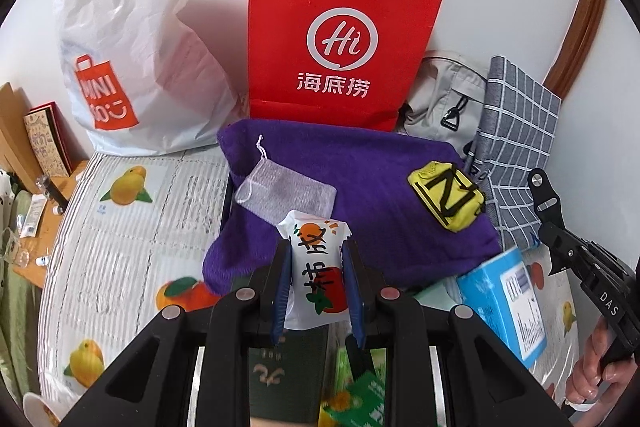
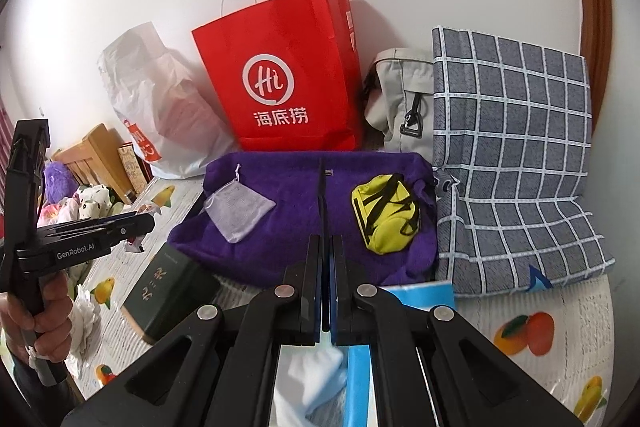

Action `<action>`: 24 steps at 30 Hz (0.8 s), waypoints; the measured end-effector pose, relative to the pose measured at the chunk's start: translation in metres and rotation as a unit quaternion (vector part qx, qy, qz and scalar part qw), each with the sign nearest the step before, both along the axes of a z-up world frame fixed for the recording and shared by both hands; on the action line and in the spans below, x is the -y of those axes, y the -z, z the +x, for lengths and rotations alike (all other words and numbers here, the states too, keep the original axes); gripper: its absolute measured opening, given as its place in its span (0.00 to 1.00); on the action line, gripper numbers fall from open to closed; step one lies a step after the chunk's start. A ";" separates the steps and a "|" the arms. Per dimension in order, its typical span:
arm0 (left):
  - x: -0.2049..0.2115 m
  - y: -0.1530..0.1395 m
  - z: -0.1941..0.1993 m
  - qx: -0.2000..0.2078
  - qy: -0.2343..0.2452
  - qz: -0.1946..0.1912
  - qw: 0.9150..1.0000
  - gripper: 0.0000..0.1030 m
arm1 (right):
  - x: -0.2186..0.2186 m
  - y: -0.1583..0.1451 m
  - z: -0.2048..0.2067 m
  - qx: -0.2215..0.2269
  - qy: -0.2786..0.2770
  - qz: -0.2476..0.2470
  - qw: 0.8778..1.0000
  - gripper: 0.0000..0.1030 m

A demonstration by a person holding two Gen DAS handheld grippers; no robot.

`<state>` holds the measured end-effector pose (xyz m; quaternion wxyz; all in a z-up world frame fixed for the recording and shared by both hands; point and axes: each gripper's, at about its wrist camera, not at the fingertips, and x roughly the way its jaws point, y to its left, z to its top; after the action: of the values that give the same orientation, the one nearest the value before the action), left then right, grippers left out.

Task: Organize soft objects
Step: 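Carry the white snack packet with the left gripper toward the purple towel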

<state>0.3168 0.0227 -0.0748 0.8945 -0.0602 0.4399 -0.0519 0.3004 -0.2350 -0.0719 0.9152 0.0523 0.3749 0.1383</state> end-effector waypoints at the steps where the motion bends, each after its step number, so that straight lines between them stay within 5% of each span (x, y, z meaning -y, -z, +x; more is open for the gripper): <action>1: 0.001 0.000 0.005 -0.001 0.001 0.001 1.000 0.23 | 0.000 0.001 0.005 -0.002 -0.001 0.000 1.000 0.03; 14: 0.010 0.008 0.067 -0.008 0.003 0.022 1.000 0.23 | -0.003 0.002 0.064 -0.005 -0.014 0.005 1.000 0.03; 24: -0.001 0.044 0.097 -0.055 0.000 0.009 0.998 0.23 | -0.012 0.051 0.101 -0.075 -0.043 0.016 0.996 0.03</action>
<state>0.4138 0.0239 -0.1188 0.8693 -0.0550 0.4893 -0.0443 0.4012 -0.2232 -0.1233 0.8766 0.0614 0.4425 0.1789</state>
